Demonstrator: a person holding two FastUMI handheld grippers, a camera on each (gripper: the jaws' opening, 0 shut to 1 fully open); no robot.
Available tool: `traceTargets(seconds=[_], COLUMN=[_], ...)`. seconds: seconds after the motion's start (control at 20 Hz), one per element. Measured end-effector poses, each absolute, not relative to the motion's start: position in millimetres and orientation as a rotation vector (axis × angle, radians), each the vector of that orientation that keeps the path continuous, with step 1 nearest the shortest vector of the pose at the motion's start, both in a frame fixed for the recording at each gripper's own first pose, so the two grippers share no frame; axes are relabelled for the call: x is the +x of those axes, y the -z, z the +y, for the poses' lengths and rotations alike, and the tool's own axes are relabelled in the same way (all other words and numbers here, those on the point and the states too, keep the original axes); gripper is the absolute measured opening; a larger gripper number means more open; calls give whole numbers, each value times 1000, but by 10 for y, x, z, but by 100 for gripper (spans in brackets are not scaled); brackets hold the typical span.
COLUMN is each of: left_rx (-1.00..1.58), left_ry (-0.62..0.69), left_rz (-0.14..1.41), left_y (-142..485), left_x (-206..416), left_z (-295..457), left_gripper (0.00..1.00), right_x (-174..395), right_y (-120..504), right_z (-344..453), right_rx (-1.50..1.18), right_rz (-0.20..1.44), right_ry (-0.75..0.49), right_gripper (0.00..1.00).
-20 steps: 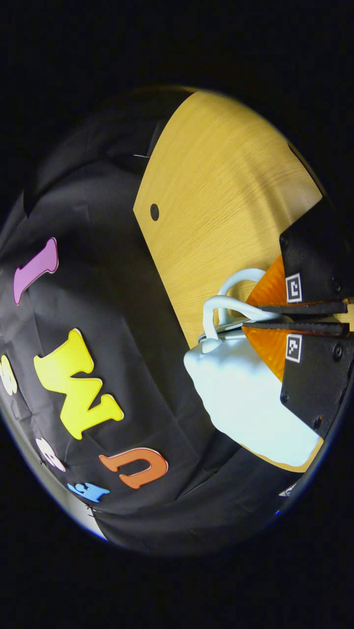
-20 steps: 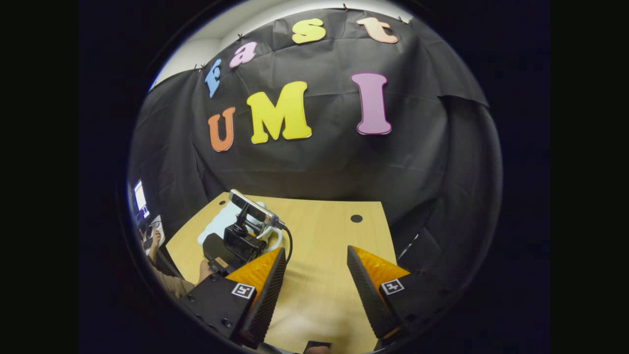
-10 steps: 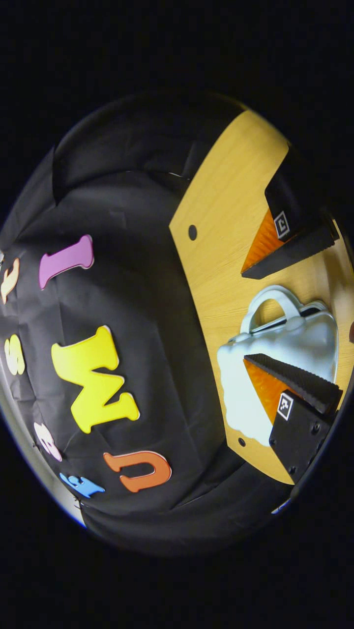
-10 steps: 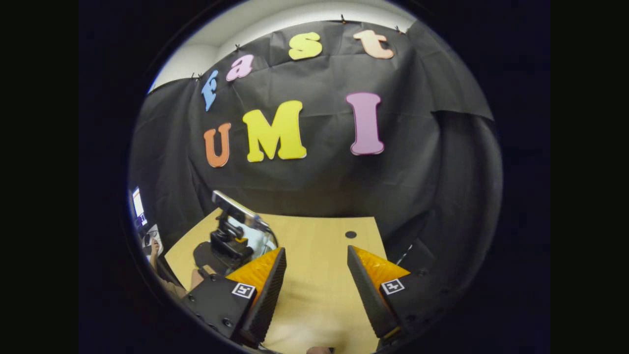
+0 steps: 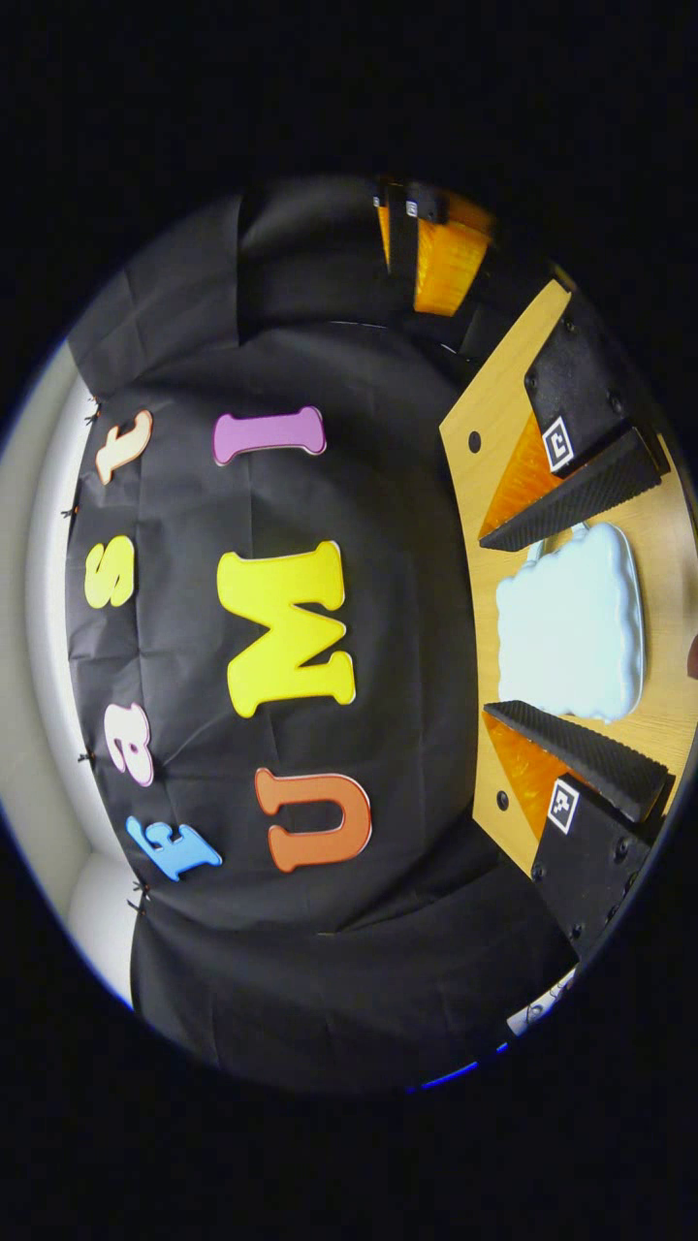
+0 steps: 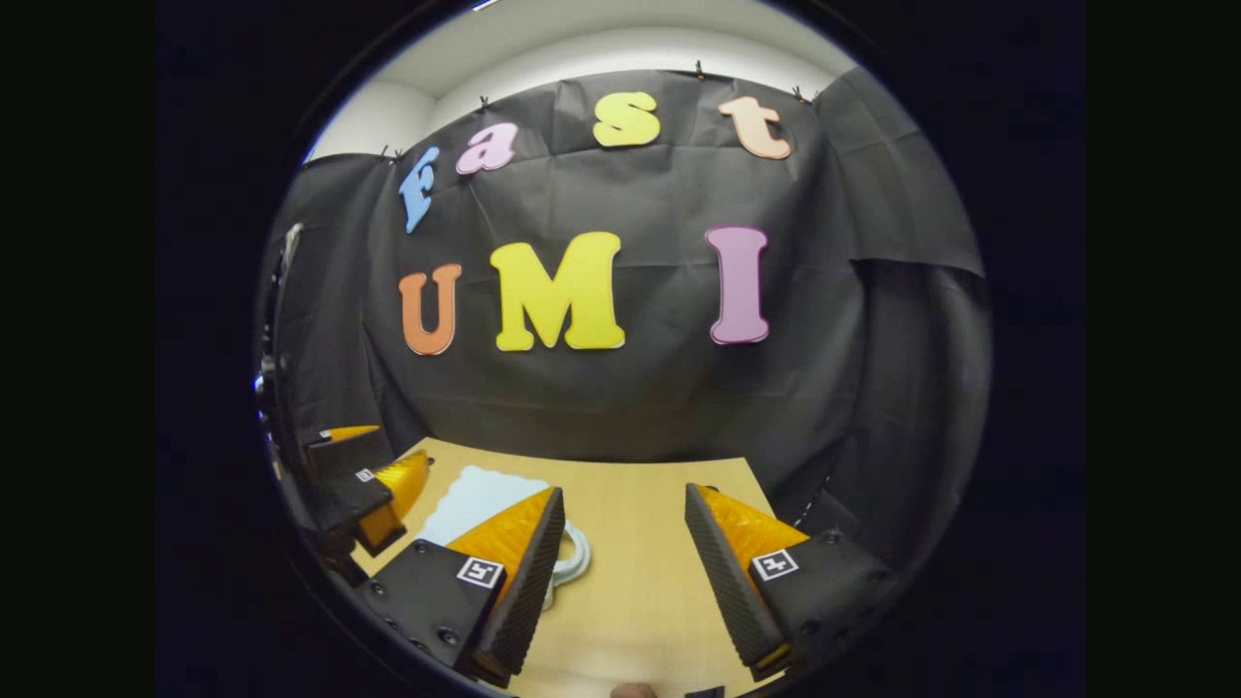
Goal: First open the suitcase, pack the skin care products into it, and then close the suitcase.
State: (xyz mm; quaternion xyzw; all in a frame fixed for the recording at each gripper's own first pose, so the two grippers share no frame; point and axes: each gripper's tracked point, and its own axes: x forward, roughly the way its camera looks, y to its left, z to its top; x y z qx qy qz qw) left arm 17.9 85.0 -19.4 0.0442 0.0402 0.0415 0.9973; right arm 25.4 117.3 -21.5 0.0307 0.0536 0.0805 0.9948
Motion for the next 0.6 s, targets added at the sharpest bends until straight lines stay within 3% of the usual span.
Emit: traceTargets(seconds=[0.6], left_rx=[76], left_ry=[-90], left_rz=[-21], left_y=[-153], left_x=[-212], left_z=[1556], left_gripper=[99], right_x=[-60], right_y=[70], right_z=[2078], right_rx=[17], right_rz=[54], right_ry=[-175], right_gripper=[74])
